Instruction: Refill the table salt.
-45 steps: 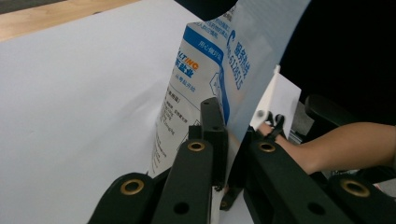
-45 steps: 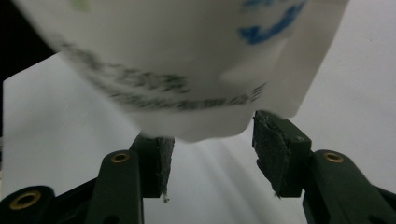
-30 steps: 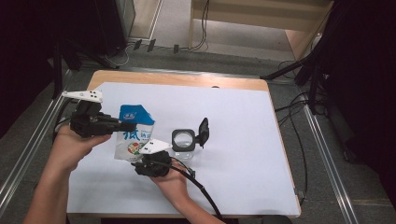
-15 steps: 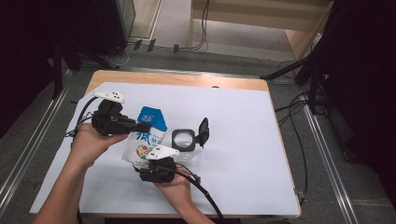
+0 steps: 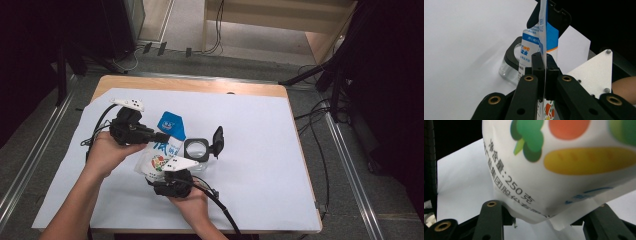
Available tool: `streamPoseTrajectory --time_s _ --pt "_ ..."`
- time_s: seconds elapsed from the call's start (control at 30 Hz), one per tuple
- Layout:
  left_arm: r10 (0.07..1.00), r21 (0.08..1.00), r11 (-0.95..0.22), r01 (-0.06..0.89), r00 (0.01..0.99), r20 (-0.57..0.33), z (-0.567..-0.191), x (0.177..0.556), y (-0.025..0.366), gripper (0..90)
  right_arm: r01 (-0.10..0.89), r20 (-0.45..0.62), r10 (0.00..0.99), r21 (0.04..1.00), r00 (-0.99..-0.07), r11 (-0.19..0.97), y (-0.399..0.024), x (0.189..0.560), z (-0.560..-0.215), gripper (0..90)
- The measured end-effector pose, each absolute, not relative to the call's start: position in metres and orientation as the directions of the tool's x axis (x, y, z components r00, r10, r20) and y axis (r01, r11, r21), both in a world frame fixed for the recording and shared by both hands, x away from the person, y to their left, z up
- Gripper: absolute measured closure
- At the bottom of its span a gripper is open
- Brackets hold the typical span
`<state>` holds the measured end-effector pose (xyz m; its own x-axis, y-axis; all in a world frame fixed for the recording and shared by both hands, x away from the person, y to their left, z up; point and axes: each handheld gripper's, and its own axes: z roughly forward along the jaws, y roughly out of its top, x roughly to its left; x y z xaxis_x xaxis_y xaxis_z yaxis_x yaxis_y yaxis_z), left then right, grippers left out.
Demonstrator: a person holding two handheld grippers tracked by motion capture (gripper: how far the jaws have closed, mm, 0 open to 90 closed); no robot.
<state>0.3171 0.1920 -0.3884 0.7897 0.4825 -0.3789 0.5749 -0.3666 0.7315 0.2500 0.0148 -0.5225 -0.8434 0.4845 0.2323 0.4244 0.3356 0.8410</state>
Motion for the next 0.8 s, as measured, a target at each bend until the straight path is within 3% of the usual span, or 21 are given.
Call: streamPoseTrajectory --time_s 0.17,0.4,0.67,0.8 --pt "0.490 0.720 -0.373 0.585 0.783 -0.383 -0.391 0.320 0.189 90.0 0.415 0.224 0.482 0.846 -0.847 0.336 0.013 0.248 -0.523 50.3" --pt "0.488 0.708 -0.401 0.581 0.790 -0.371 -0.397 0.320 0.180 90.0 0.431 0.241 0.481 0.837 -0.843 0.336 0.014 0.246 -0.526 57.4" --pt "0.497 0.694 -0.440 0.570 0.798 -0.340 -0.404 0.316 0.171 87.5 0.474 0.295 0.508 0.839 -0.809 0.268 0.007 0.248 -0.530 58.1" --pt "0.489 0.687 -0.435 0.582 0.794 -0.363 -0.403 0.314 0.175 89.9 0.456 0.269 0.511 0.843 -0.816 0.285 0.004 0.247 -0.529 57.8"
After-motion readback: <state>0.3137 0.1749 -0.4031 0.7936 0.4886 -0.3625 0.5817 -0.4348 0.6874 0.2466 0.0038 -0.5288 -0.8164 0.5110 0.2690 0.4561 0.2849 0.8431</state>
